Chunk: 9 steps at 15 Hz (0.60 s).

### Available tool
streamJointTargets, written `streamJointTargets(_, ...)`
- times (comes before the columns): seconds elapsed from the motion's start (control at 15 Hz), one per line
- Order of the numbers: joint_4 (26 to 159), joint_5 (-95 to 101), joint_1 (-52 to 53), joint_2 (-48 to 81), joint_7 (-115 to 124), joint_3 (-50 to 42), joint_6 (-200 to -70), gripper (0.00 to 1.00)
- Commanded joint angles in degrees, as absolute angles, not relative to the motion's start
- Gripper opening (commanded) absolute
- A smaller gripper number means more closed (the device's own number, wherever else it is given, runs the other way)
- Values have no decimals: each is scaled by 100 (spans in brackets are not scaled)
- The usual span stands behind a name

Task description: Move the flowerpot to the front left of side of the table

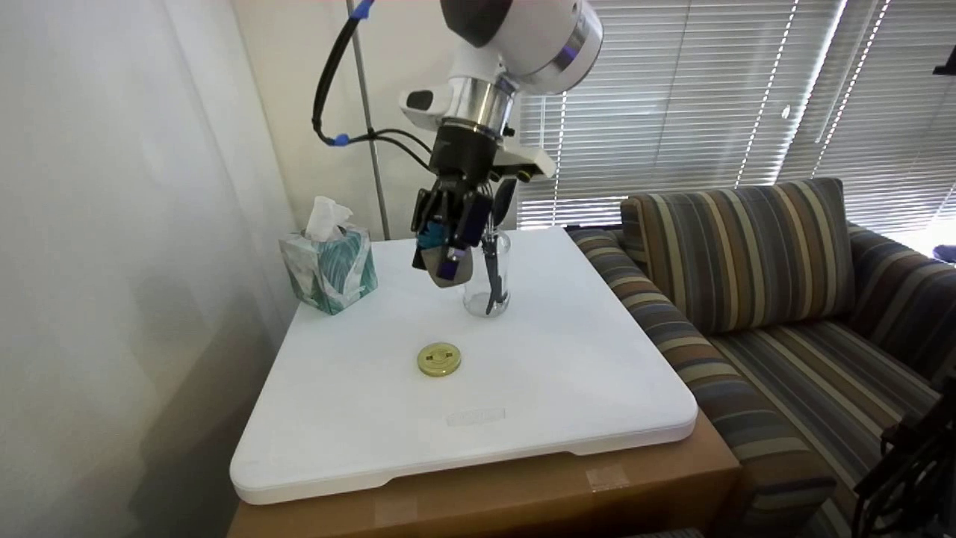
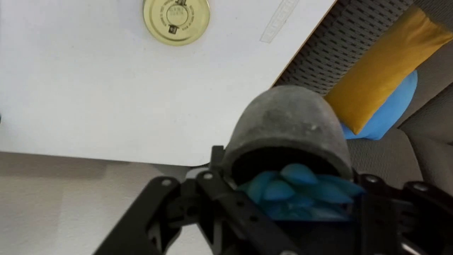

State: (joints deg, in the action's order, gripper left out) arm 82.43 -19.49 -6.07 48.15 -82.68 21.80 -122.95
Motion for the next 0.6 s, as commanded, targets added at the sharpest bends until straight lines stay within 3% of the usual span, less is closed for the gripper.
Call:
streamJointTargets(0.0,8015,-1770,-35,5149,-7648,1754,-12469,43)
streamJointTargets(0.53,7650,-1165,452,5472,-6676,1597,-12653,43)
